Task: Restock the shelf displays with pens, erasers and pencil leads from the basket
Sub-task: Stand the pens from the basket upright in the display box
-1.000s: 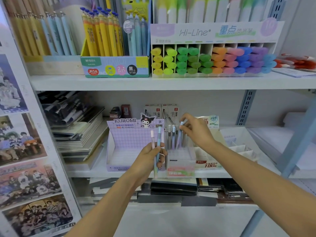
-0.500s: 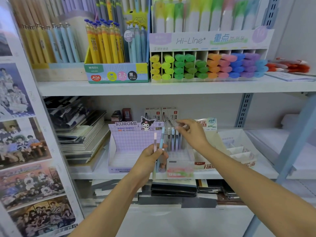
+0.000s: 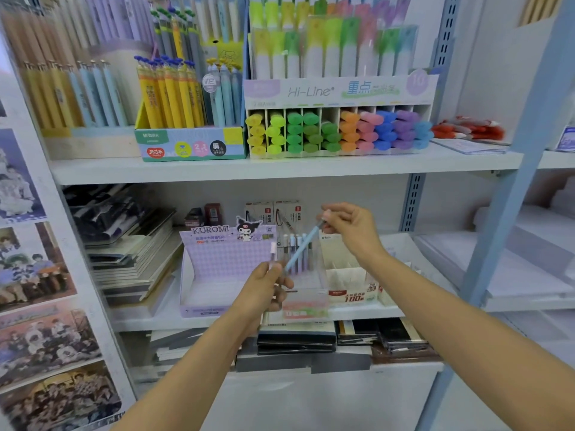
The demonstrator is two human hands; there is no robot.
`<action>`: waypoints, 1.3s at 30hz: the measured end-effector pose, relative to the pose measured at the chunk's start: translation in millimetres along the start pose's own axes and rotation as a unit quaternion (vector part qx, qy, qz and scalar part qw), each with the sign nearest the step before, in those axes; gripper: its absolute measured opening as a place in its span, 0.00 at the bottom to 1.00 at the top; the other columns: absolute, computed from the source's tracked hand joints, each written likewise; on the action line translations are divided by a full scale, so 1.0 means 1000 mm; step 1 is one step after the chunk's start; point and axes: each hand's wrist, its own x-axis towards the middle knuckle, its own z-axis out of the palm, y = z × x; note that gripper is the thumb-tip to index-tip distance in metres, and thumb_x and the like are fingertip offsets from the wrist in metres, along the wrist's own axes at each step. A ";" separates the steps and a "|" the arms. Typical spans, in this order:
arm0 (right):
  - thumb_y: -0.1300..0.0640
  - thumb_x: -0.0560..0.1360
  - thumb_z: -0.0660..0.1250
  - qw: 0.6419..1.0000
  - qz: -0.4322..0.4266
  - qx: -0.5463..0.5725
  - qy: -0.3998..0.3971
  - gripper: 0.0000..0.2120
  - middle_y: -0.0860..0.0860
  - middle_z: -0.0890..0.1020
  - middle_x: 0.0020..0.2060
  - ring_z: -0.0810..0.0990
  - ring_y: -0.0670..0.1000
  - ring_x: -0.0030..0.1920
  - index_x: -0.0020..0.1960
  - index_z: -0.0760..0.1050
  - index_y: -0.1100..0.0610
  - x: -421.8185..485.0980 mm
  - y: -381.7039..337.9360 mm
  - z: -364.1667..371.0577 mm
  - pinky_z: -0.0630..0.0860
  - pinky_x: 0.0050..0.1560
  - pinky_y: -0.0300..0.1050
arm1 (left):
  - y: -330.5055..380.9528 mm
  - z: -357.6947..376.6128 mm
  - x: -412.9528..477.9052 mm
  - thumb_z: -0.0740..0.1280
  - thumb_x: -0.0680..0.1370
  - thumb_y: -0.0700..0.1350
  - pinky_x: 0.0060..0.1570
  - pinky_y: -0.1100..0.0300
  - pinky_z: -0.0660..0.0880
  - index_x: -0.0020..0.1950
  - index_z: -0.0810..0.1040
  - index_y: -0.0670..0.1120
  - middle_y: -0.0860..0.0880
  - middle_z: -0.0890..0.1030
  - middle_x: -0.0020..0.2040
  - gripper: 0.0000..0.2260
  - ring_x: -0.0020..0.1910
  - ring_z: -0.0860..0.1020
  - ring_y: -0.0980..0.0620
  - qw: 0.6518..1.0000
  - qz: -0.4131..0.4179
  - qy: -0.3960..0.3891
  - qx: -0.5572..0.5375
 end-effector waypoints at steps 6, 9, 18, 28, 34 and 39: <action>0.64 0.76 0.68 0.990 -0.031 -0.129 0.042 0.07 0.58 0.84 0.44 0.85 0.53 0.43 0.54 0.79 0.63 0.008 0.026 -0.011 0.82 0.47 0.45 | 0.000 -0.001 0.004 0.54 0.82 0.41 0.23 0.64 0.62 0.49 0.72 0.42 0.46 0.74 0.34 0.09 0.27 0.68 0.54 0.997 -0.022 0.031 -0.062; 0.64 0.77 0.67 0.979 -0.055 -0.194 0.019 0.07 0.56 0.84 0.45 0.84 0.51 0.45 0.54 0.80 0.61 0.010 0.042 -0.002 0.82 0.45 0.44 | -0.006 -0.004 0.006 0.59 0.83 0.41 0.31 0.61 0.71 0.50 0.76 0.40 0.47 0.76 0.36 0.09 0.32 0.73 0.52 0.997 0.024 0.045 -0.054; 0.64 0.77 0.67 0.935 -0.124 -0.327 -0.062 0.06 0.53 0.85 0.41 0.84 0.48 0.41 0.50 0.81 0.59 0.016 0.061 0.002 0.82 0.49 0.50 | -0.017 -0.016 0.015 0.68 0.77 0.37 0.38 0.63 0.80 0.50 0.82 0.40 0.45 0.86 0.41 0.04 0.36 0.84 0.51 0.994 0.057 0.057 -0.076; 0.62 0.74 0.71 0.903 -0.142 -0.403 -0.044 0.02 0.50 0.79 0.44 0.77 0.49 0.47 0.46 0.80 0.58 0.020 0.065 0.023 0.76 0.50 0.44 | -0.026 -0.020 0.021 0.67 0.79 0.42 0.42 0.60 0.81 0.55 0.77 0.39 0.45 0.86 0.47 0.08 0.44 0.85 0.45 0.995 0.053 0.031 -0.084; 0.58 0.75 0.71 0.928 -0.120 -0.352 -0.028 0.07 0.53 0.77 0.46 0.74 0.49 0.47 0.52 0.82 0.58 0.014 0.055 0.026 0.72 0.49 0.41 | -0.028 -0.023 0.023 0.66 0.79 0.43 0.44 0.56 0.82 0.51 0.81 0.39 0.45 0.85 0.44 0.08 0.41 0.84 0.48 0.994 0.054 0.050 -0.078; 0.59 0.77 0.67 0.983 0.012 -0.113 -0.144 0.11 0.53 0.84 0.48 0.82 0.43 0.42 0.59 0.79 0.59 -0.009 0.026 0.028 0.78 0.45 0.37 | -0.025 -0.010 0.020 0.64 0.81 0.43 0.42 0.58 0.81 0.49 0.82 0.40 0.47 0.82 0.38 0.09 0.36 0.80 0.51 0.993 0.072 0.044 -0.085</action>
